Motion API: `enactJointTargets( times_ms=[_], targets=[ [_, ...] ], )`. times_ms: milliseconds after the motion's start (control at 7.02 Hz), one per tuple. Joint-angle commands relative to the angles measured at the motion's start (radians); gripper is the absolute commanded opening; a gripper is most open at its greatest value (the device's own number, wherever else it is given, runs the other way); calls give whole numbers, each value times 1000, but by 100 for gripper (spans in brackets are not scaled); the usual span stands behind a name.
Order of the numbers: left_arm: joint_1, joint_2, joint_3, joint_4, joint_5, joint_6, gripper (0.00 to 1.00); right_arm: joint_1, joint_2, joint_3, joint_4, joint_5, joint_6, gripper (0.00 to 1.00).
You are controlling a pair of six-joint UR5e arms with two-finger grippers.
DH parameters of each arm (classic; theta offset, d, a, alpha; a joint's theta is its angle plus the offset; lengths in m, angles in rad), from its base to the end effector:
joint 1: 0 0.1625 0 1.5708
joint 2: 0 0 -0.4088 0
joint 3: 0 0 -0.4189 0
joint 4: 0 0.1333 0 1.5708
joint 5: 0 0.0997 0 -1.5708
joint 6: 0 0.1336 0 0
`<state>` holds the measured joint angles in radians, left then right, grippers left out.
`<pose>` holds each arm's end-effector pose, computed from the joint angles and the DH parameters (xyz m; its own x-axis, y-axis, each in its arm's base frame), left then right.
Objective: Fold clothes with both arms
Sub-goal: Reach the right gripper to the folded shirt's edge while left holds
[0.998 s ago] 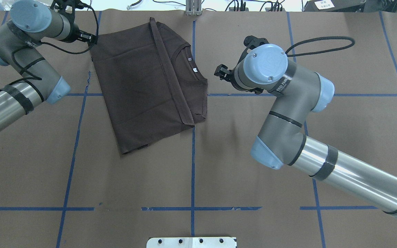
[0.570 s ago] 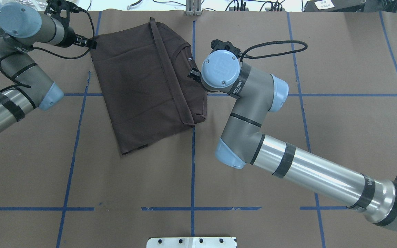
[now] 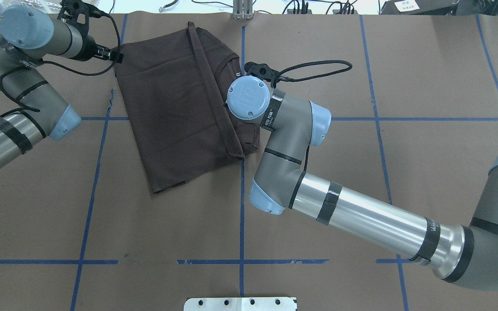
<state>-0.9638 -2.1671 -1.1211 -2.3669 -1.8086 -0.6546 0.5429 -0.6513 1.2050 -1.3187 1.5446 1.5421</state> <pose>0.3770 -0.7214 0.4352 0.7511 0.2701 -0.6024 0.1539 0.8157 0.5576 -0.6544 -0.5546 0.2106 0.6080 0.3333 0.7206 -0.5154 0.8561 0.0388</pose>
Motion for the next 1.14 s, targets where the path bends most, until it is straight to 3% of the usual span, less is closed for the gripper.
enactJointTargets(
  times_ms=[0,855,998],
  targets=[
    [5,1,1,0,0,0,100,-3,5,-31,-1,-3,-17,64],
    [5,3,1,0,2,0,100,-15,35,-87,1,-17,-33,52],
    [7,3,1,0,2,0,100,-14,32,-87,1,-24,-33,41]
  ],
)
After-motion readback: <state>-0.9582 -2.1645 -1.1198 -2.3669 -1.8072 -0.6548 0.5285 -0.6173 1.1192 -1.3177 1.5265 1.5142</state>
